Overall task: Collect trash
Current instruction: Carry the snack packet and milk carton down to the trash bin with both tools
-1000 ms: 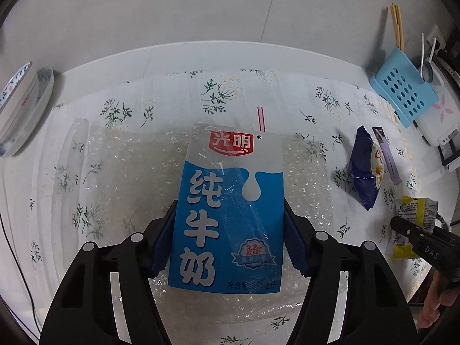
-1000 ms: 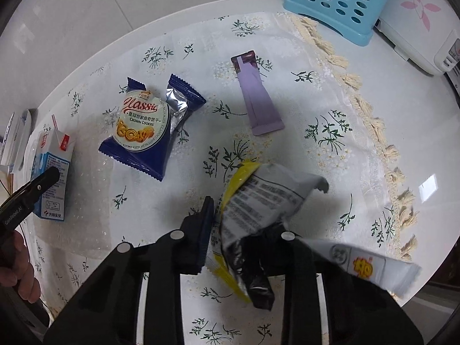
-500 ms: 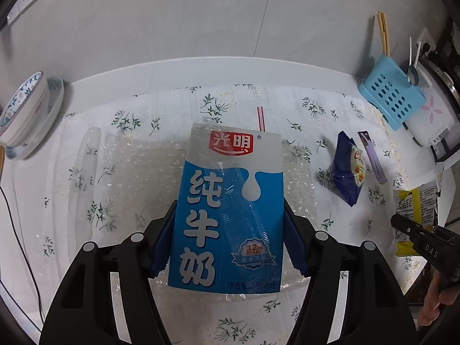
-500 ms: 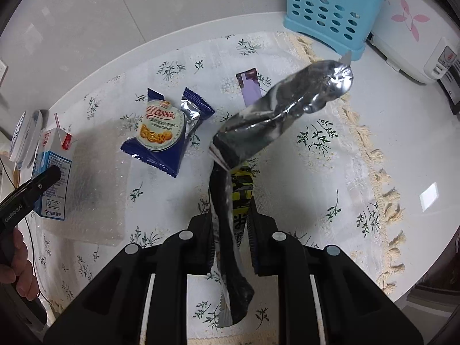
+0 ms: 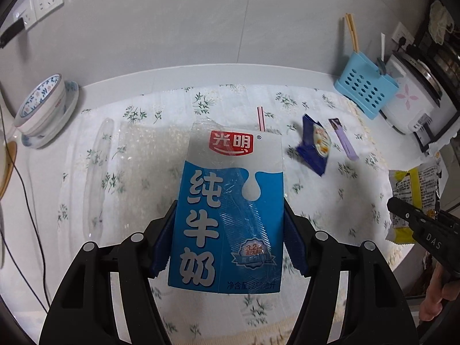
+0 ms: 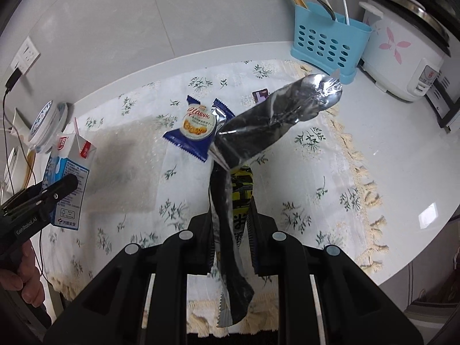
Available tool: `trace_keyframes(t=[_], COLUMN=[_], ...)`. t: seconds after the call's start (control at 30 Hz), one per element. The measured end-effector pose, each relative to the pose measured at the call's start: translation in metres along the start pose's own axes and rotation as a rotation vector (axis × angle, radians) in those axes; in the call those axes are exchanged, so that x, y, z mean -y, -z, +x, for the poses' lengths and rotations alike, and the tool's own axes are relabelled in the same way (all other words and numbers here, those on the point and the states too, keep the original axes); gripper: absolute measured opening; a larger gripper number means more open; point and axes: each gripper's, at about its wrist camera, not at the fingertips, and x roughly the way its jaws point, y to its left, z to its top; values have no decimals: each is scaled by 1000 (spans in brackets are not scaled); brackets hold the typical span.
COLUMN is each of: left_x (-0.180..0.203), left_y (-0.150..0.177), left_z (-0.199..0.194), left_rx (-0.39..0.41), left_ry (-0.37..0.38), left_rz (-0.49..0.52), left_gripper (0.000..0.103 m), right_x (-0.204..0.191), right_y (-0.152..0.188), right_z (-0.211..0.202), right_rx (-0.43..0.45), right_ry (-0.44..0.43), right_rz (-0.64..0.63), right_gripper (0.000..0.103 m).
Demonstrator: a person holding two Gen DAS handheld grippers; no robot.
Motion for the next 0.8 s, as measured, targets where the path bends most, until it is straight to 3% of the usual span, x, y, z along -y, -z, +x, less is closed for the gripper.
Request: trace_keyframes(t=[0.47,0.8], left_x=[43,61], left_y=[93,161], left_z=[-59,-74], left_rx=[7,-23], left_ry=[5,5], left_rz=[9,-23], left_gripper=[64,64], right_x=[-2,5], right_y=[92,136], right_z=[-56,-85], right_rx=[32,50], right_ry=[-64,-88], right_rz=[-89,-127], right_gripper=[17,17])
